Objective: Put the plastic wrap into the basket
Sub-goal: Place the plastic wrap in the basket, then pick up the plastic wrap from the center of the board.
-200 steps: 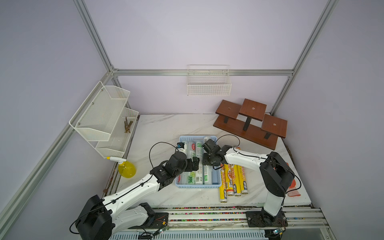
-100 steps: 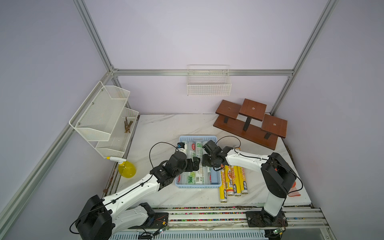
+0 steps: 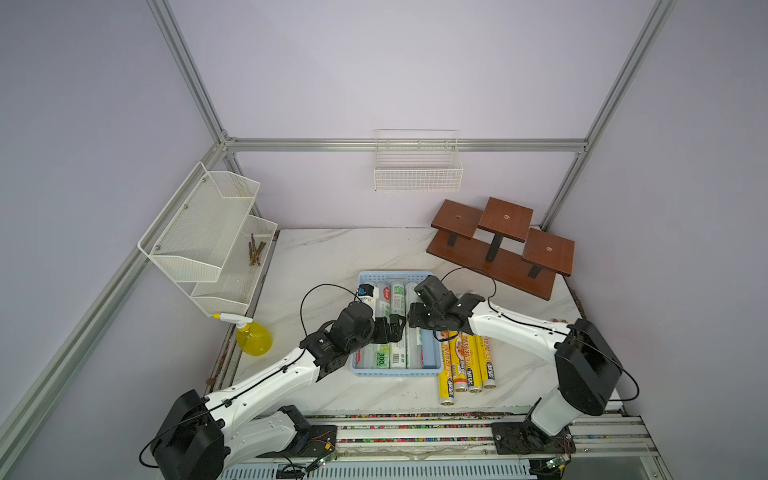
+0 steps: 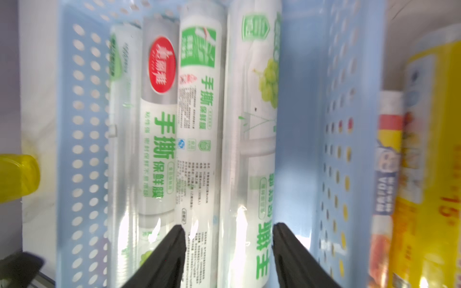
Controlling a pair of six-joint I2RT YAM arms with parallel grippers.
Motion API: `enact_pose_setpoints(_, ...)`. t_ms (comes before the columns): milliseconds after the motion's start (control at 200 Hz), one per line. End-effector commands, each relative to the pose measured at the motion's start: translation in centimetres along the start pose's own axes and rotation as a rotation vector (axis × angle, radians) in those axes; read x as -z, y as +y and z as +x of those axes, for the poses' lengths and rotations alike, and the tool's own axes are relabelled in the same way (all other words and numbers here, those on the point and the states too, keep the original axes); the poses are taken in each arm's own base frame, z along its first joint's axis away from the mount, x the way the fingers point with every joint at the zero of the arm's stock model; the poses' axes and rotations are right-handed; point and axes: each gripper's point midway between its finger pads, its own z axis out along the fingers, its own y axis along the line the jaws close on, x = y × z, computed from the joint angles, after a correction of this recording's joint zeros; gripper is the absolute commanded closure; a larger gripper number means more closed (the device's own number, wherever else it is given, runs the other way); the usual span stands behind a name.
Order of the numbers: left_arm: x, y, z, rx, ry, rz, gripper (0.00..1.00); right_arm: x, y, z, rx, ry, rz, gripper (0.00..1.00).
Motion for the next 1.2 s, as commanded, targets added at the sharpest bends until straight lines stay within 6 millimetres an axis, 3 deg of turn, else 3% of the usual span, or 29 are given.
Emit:
enact_pose_setpoints(0,-0.1,-3.2,-1.6,0.011,-0.032,0.114,0.00,4.3,-1.7,-2.6,-0.025,-0.160,0.055,0.38)
enact_pose_setpoints(90,-0.8,-4.9,-1.6,-0.013,-0.019,0.139,0.00,7.3,-4.6,-4.0,-0.053,-0.291,0.126,0.36)
enact_pose_setpoints(195,-2.2,-7.5,-1.0,-0.056,0.020,0.168,0.00,9.2,-10.0,-4.4,-0.119,-0.368,0.211,0.35)
enact_pose_setpoints(335,-4.6,-10.7,0.6,-0.104,0.088,0.194,0.00,9.0,-16.5,-3.2,-0.196,-0.325,0.259,0.36)
enact_pose_setpoints(500,-7.3,-13.1,3.0,-0.144,0.177,0.201,0.00,7.0,-20.6,-1.0,-0.196,-0.215,0.298,0.41)
enact_pose_setpoints(680,-8.5,-14.7,4.5,-0.163,0.213,0.206,0.00,4.9,-22.5,0.3,-0.200,-0.123,0.300,0.48)
enact_pose_setpoints(860,-9.2,-16.1,5.5,-0.177,0.239,0.227,0.00,3.2,-22.0,0.9,-0.177,-0.038,0.267,0.49)
enact_pose_setpoints(1195,-9.4,-16.0,5.3,-0.196,0.236,0.204,0.00,1.6,-23.2,2.0,-0.143,0.054,0.327,0.46)
